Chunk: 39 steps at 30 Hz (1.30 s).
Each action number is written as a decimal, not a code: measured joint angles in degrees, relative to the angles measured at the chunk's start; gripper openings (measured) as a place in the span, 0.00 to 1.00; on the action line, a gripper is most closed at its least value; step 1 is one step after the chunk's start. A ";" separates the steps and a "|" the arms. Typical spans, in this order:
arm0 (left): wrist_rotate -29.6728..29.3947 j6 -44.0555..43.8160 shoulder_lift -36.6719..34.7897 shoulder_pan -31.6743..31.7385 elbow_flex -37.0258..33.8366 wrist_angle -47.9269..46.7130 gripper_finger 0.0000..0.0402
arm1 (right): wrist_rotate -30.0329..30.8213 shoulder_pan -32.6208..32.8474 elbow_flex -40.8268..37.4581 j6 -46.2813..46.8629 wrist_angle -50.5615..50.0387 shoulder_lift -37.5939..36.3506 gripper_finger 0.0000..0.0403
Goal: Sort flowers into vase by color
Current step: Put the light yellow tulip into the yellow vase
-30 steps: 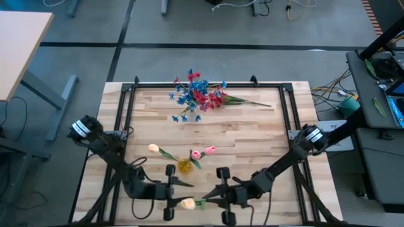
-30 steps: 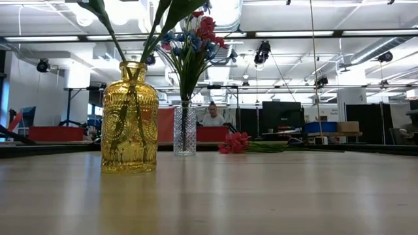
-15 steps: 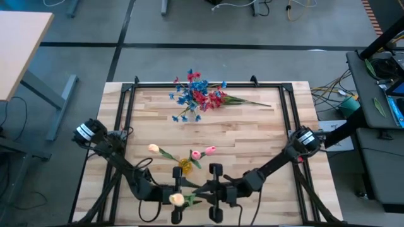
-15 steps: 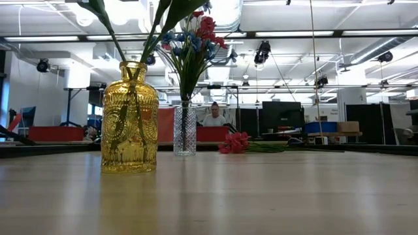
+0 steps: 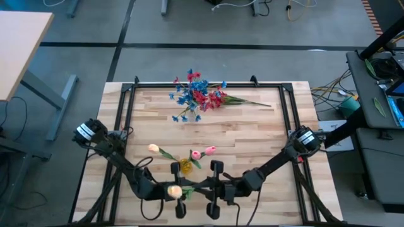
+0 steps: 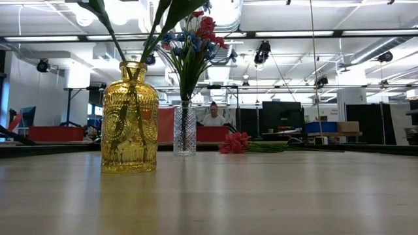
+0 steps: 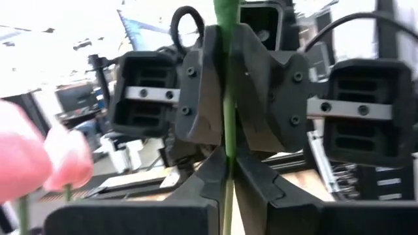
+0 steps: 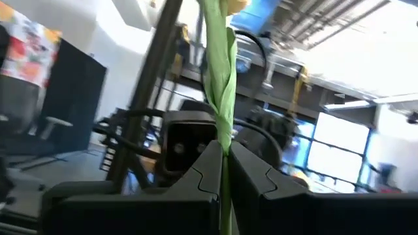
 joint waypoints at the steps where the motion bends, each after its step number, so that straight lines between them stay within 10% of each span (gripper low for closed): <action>1: -1.09 0.00 0.00 -0.23 0.00 -0.04 0.02 | 1.06 0.11 -0.02 -0.20 -0.04 -0.02 0.03; 16: -9.16 -0.32 -0.02 -3.35 0.00 -2.54 0.00 | 12.97 4.48 3.45 6.22 -18.82 -3.39 0.04; 29: -9.32 -1.87 -0.20 -3.35 0.00 -5.63 0.00 | 13.21 4.48 11.03 18.49 -44.12 -4.87 0.29; 39: -9.33 -7.14 -0.22 -3.55 0.04 -11.04 0.00 | 12.86 4.48 13.58 19.33 -50.18 -5.33 0.06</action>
